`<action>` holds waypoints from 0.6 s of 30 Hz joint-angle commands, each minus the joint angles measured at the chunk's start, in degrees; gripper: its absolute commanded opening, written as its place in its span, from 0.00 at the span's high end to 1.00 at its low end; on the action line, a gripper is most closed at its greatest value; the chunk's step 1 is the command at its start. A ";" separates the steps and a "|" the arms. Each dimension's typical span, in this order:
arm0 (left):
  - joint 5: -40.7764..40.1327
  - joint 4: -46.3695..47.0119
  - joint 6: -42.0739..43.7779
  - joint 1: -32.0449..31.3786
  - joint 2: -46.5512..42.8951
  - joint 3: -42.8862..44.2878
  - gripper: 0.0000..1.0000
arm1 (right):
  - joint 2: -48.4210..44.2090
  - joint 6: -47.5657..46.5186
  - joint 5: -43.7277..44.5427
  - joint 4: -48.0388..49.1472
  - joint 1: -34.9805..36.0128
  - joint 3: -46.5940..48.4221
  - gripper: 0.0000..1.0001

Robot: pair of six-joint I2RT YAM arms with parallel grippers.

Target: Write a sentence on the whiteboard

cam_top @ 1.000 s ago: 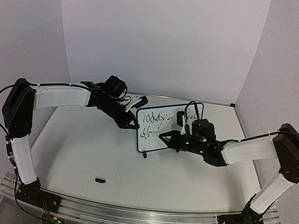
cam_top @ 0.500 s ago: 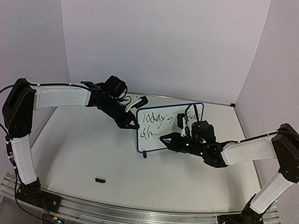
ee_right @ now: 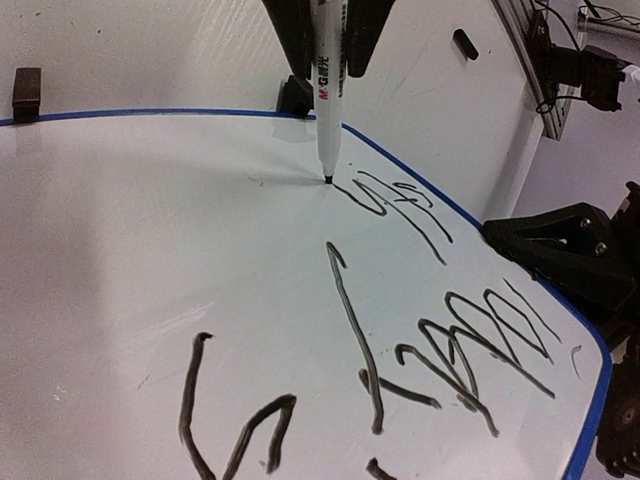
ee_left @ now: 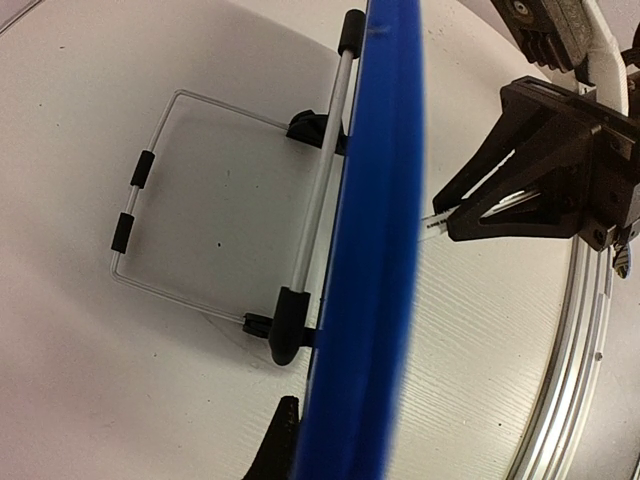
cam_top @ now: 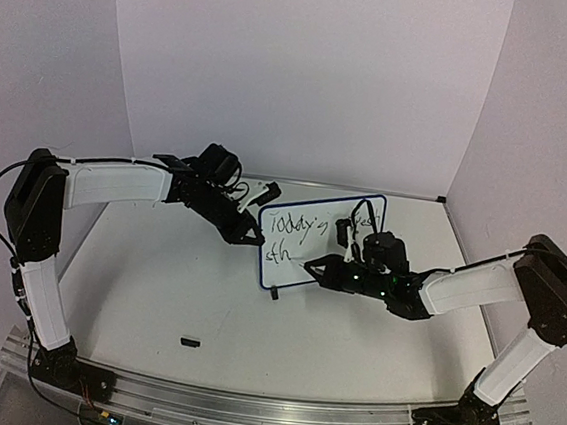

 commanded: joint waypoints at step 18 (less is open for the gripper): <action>0.09 -2.09 0.75 -0.82 0.48 1.79 1.00 | -8.42 -0.62 -3.00 0.12 -2.22 -2.35 1.00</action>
